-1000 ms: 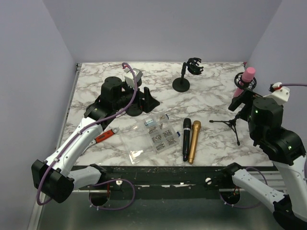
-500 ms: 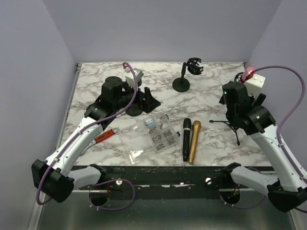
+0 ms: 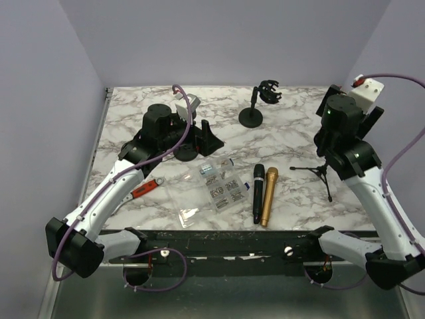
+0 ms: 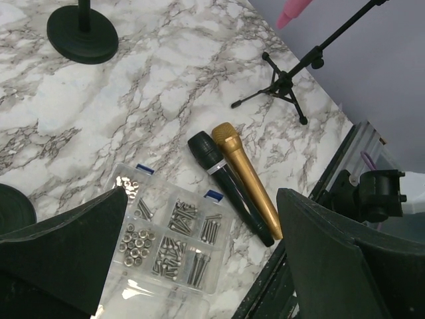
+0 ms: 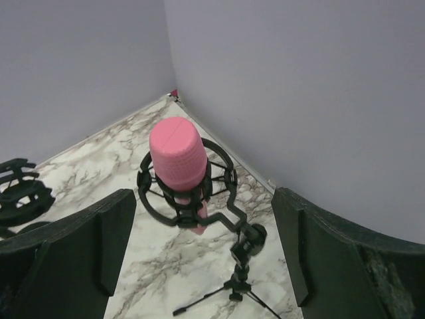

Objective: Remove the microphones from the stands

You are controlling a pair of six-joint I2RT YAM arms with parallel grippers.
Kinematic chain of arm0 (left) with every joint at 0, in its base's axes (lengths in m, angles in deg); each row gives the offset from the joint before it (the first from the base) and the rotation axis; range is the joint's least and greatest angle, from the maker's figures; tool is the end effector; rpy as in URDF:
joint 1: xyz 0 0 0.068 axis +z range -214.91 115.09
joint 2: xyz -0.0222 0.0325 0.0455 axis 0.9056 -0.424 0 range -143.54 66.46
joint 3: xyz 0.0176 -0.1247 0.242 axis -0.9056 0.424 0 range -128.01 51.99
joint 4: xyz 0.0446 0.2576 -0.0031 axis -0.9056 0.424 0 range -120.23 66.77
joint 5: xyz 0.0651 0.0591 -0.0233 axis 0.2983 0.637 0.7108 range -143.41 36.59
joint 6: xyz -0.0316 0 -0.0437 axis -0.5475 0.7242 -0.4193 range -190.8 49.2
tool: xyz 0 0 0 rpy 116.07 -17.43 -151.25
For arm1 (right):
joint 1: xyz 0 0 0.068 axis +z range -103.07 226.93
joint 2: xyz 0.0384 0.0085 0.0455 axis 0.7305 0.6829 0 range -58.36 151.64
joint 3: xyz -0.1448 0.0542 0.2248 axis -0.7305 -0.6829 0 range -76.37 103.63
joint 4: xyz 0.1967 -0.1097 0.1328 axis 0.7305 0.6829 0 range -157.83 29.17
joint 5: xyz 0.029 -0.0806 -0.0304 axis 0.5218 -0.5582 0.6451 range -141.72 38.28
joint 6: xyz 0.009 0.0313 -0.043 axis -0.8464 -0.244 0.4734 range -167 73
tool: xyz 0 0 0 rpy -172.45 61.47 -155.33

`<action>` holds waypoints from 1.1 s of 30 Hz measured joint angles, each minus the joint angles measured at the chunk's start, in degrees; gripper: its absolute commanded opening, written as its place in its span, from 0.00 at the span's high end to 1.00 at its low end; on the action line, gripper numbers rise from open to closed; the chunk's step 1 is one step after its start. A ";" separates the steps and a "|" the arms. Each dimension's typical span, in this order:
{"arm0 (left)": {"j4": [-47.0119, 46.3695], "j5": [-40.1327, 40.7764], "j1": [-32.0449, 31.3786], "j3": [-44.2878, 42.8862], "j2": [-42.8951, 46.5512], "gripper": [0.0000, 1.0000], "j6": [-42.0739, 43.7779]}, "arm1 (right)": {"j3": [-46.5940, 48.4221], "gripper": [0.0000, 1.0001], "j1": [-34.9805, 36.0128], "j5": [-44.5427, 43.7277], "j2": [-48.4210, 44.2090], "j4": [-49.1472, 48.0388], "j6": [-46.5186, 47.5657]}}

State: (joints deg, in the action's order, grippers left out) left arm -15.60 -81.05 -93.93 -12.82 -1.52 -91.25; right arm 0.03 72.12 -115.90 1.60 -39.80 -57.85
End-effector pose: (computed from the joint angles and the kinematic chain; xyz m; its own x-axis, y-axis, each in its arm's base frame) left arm 0.2277 -0.1452 0.3723 -0.5356 -0.0568 -0.8426 0.6712 0.5769 -0.4656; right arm 0.1888 0.0534 0.4510 -0.0634 0.0608 -0.9961 0.6358 0.7718 0.0066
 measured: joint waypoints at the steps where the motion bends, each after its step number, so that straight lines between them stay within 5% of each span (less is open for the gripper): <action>1: -0.07 -0.37 0.00 -0.02 -0.09 0.01 -0.39 | -0.11 0.08 -1.31 0.52 1.09 -1.73 0.39; 12: -0.28 -1.53 -0.37 0.00 -0.50 0.01 -1.07 | -0.59 0.11 -9.88 6.93 12.48 -8.61 -0.37; 19: -0.24 -1.53 -1.14 0.00 -0.50 0.01 -1.03 | -2.89 0.38 -14.14 9.44 12.44 -11.37 -1.99; 33: 0.07 -1.53 -1.22 0.00 -0.55 0.01 -1.01 | -3.45 0.60 -14.01 11.06 11.72 -13.84 1.16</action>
State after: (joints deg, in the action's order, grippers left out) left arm -15.53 -82.58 -95.15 -12.82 -2.07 -92.25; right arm -3.42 58.11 -104.84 13.32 -53.64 -56.69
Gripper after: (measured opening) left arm 0.981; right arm 0.538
